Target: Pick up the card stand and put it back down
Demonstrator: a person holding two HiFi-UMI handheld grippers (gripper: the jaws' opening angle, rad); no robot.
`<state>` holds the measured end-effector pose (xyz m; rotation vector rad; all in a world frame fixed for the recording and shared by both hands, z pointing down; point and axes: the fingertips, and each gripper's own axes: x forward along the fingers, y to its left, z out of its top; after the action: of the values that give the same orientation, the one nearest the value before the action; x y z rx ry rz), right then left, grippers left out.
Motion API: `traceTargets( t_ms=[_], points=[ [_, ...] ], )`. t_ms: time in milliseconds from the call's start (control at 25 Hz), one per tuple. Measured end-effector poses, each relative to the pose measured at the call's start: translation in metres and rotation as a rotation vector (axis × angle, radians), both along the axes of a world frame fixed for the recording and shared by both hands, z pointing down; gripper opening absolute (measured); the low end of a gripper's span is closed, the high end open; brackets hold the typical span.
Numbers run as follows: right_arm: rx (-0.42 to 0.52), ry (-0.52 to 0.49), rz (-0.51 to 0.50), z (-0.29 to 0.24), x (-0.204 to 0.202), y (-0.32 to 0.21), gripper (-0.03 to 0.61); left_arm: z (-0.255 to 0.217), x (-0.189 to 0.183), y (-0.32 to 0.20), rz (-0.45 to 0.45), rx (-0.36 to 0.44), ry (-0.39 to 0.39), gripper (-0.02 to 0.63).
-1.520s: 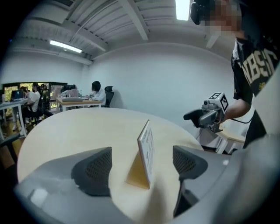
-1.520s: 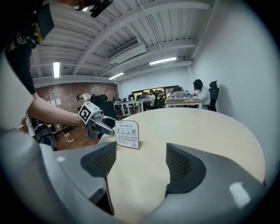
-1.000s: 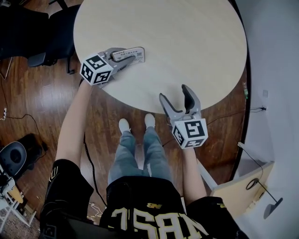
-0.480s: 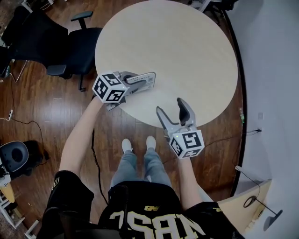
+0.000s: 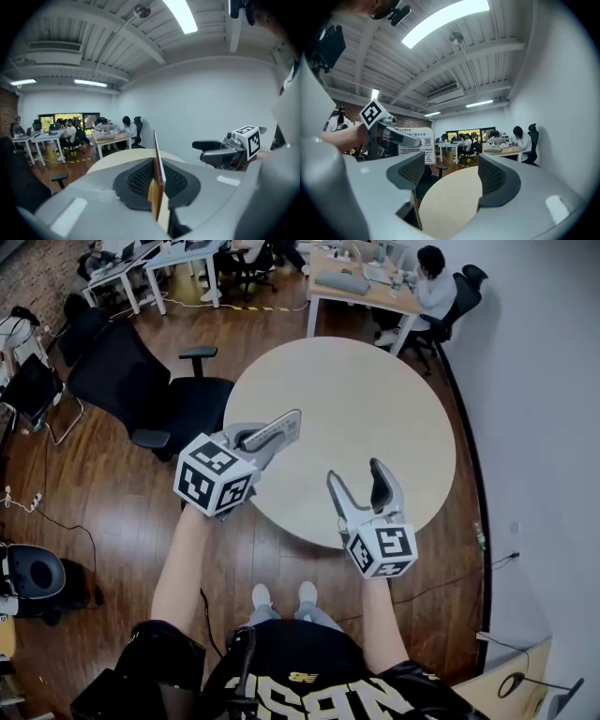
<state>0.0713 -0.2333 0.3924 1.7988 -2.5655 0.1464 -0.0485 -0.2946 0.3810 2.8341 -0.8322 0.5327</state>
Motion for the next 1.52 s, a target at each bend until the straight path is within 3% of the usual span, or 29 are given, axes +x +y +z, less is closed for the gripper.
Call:
traceTargets(
  t_ms=[200, 360, 520, 760, 1080, 1520],
  points=[
    [0.024, 0.007, 0.035, -0.043, -0.003, 0.001, 0.36, -0.051, -0.03, 0.033, -0.159, 0.15, 0.026, 0.018],
    [0.007, 0.029, 0.055, -0.05, -0.011, 0.004, 0.36, -0.068, -0.054, 0.053, -0.313, 0.233, 0.102, 0.018],
    [0.002, 0.043, 0.068, -0.047, -0.018, 0.009, 0.362, -0.07, -0.076, 0.065, -0.461, 0.324, 0.179, 0.018],
    [0.044, 0.047, 0.097, -0.051, -0.023, 0.012, 0.362, -0.053, -0.094, 0.072, -0.588, 0.388, 0.198, 0.018],
    [0.082, 0.051, 0.109, -0.057, -0.024, 0.016, 0.362, -0.049, -0.096, 0.074, -0.608, 0.427, 0.184, 0.018],
    [0.081, 0.076, 0.119, -0.053, -0.022, 0.017, 0.362, -0.045, -0.089, 0.071, -0.586, 0.412, 0.173, 0.018]
  ],
)
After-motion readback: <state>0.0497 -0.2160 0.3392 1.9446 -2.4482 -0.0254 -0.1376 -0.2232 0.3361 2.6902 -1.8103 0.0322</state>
